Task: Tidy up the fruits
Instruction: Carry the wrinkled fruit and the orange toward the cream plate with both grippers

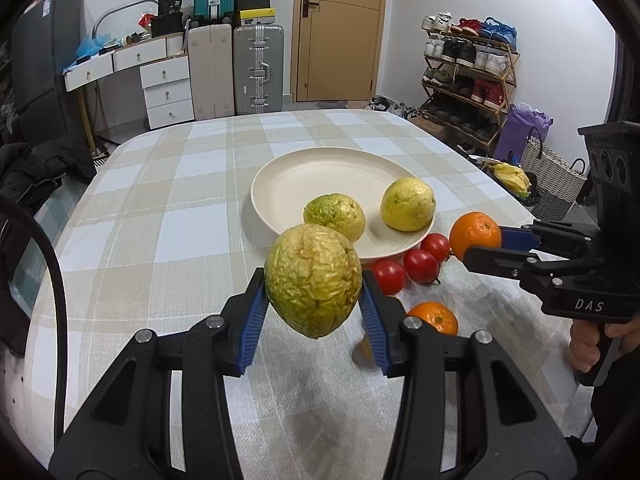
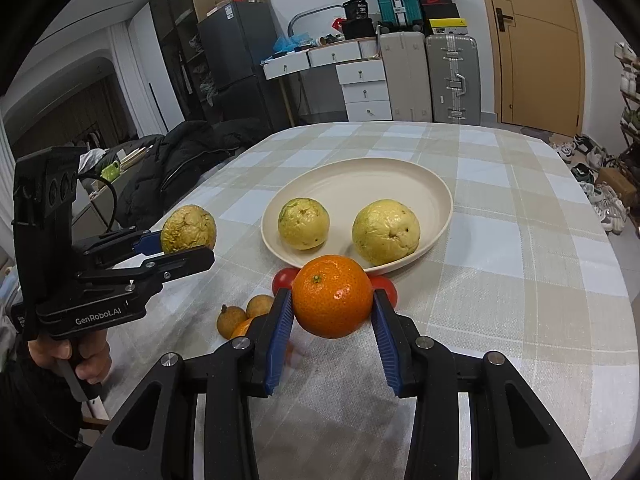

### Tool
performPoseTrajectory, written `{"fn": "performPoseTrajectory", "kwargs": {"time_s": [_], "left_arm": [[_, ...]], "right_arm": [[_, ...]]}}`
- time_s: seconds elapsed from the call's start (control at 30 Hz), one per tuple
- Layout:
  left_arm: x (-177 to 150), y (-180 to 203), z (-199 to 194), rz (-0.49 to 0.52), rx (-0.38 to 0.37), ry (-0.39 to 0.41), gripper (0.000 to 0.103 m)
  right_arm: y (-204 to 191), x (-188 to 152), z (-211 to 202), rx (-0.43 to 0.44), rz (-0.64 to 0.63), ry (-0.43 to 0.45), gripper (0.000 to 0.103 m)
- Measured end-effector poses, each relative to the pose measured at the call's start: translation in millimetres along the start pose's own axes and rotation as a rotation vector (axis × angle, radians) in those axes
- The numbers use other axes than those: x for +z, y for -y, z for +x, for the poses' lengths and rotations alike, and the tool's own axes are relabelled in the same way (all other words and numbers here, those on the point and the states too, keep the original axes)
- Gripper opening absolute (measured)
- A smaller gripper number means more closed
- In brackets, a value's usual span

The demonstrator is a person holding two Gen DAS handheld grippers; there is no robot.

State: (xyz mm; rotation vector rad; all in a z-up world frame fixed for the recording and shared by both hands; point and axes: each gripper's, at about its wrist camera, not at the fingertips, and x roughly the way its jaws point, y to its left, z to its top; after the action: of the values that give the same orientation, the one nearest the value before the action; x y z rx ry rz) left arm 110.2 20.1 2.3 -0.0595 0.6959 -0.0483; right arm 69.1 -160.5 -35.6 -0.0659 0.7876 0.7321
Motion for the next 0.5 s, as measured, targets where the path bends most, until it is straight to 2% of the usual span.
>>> {"fn": "performPoseTrajectory", "kwargs": {"time_s": [0.5], "left_arm": [[12,9,23,0.019,-0.006,-0.008,0.042]], "right_arm": [[25,17,10,-0.012,0.087,0.009,0.040]]}}
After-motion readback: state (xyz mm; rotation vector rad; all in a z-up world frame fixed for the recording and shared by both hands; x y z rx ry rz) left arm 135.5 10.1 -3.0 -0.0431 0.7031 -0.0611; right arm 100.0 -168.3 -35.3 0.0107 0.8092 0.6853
